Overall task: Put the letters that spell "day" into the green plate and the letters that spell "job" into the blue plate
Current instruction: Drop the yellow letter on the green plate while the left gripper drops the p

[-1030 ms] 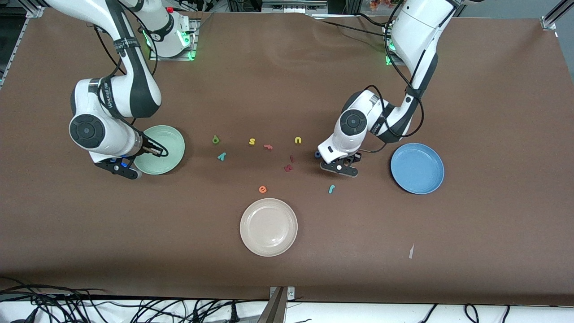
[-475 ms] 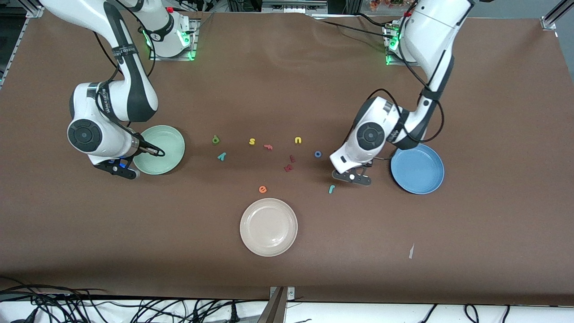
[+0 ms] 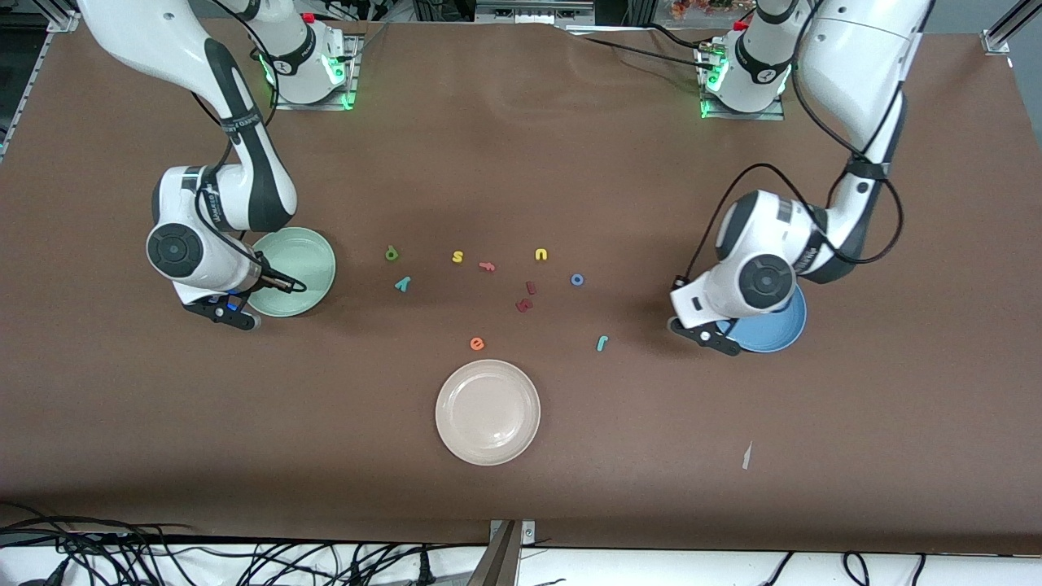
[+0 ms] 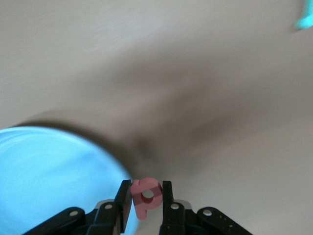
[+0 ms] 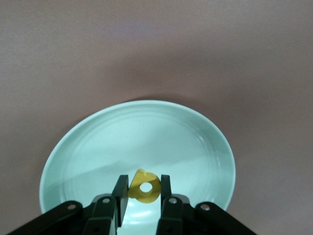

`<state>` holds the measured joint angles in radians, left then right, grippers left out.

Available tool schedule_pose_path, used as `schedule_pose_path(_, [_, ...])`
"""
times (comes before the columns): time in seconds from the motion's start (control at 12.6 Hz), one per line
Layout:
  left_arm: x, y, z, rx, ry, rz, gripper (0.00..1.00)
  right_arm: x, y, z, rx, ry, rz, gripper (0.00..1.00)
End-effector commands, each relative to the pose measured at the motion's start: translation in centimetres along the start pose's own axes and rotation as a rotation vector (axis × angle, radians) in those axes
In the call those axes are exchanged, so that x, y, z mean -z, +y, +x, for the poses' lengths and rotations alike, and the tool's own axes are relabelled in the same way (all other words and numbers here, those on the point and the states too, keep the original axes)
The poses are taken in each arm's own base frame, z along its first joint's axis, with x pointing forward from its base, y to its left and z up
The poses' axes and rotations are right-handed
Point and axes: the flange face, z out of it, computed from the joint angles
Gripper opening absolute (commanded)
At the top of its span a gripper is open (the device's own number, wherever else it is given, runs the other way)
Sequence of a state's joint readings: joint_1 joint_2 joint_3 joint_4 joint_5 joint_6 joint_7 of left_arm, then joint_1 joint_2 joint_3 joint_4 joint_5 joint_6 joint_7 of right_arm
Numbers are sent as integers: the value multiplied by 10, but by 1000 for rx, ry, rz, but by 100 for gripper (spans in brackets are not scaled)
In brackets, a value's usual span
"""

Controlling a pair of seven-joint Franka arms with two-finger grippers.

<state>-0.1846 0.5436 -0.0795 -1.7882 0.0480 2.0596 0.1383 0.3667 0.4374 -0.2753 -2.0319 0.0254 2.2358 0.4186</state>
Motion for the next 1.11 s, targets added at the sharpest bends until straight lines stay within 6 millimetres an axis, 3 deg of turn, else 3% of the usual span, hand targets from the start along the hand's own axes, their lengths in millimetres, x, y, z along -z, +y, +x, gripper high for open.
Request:
schedule_pose_path(0.0, [3, -36, -16, -80, -35, 48, 3, -26, -6, 10, -34, 12, 55, 24])
schedule_pose_path(0.08, [1, -40, -17, -102, -42, 61, 13, -27, -7, 10, -32, 10, 56, 68])
schedule_pose_path(0.16, [-1, -48, -18, -118, -48, 69, 50, -16, -7, 12, -33, 22, 68, 100])
schedule_pose_path(0.24, [-1, -54, -19, -122, -48, 65, 99, -4, -13, 14, -29, 34, 76, 100])
schedule_pose_path(0.48, [5, -55, -18, -105, -32, 51, 100, 29, -30, 13, -28, -27, 63, 100])
schedule_pose_path(0.63, [27, -20, 2, -126, 29, 14, 100, 49, -54, -1, -54, -31, 84, 100])
schedule_pose_path(0.87, [48, 16, 31, -142, 100, -37, 100, 59, -130, -44, -129, 1, 153, 100])
schedule_pose_path(1.03, [55, 47, 61, -102, 139, -50, 100, 49, -158, -58, -187, 17, 184, 99])
